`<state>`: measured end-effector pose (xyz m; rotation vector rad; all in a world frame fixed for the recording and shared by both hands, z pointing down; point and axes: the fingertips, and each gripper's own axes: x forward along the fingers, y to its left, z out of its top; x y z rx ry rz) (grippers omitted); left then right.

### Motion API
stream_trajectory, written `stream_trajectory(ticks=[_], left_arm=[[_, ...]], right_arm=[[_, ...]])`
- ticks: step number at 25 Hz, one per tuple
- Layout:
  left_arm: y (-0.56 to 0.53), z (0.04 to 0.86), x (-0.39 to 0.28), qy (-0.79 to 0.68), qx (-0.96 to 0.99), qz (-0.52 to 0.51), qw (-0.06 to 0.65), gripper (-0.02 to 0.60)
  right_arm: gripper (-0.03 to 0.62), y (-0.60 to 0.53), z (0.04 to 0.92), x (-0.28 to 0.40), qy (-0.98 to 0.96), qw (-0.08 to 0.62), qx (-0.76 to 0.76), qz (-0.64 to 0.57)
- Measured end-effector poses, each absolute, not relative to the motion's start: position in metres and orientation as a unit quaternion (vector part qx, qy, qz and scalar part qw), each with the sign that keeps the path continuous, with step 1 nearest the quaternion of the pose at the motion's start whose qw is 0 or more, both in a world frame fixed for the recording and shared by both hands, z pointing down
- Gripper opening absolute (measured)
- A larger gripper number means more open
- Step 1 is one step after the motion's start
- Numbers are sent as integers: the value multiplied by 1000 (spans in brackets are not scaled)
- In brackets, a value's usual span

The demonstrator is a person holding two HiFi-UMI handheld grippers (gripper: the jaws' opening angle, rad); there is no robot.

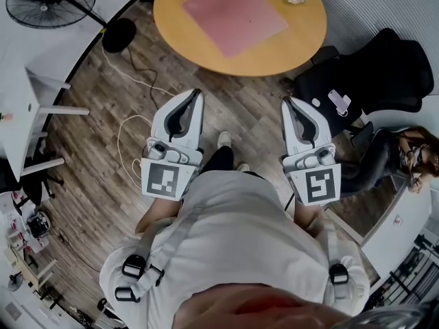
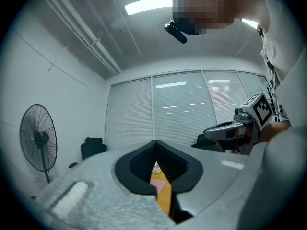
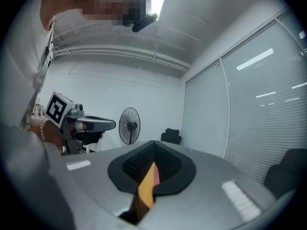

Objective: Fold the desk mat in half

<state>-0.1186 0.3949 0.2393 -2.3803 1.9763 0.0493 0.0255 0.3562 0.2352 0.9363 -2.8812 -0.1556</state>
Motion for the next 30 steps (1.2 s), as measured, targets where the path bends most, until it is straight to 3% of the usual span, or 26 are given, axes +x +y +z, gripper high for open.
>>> stream_trajectory(ticks=[10,30], left_arm=[[371,239,-162,632,-775,18,24,3],[314,235,-166,614,-788,33,29,3]], right_arm=[[5,332,234,-16,-944,55,320,-54],[5,279,240,-24,-942,46,327,-52]])
